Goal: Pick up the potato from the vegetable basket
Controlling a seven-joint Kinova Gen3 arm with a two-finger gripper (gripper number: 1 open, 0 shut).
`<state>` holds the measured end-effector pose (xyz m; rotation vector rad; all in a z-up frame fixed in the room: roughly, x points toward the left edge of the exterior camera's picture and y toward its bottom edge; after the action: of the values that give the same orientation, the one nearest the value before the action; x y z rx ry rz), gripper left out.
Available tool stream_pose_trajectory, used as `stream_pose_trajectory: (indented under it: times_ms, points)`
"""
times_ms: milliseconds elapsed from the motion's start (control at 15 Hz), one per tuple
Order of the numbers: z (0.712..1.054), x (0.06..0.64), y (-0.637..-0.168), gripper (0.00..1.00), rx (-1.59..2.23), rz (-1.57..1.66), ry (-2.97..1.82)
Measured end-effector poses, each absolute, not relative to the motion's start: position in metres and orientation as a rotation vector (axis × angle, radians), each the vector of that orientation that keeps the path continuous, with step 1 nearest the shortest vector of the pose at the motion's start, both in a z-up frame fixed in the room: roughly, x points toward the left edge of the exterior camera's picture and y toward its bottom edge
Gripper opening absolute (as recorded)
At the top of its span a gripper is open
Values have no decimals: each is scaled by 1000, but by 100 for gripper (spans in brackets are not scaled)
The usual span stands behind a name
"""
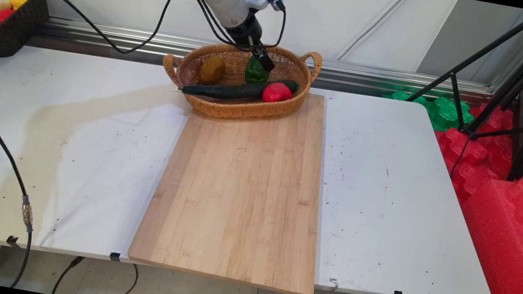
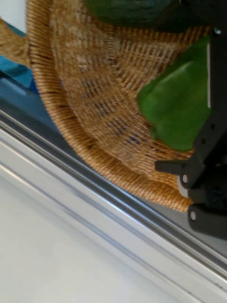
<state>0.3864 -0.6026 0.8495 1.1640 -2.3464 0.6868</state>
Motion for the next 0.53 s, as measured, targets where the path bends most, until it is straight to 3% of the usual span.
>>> stream_pose_trajectory:
  times_ms: [533]
  points:
    - [904, 394, -568, 100, 1090, 772, -2252]
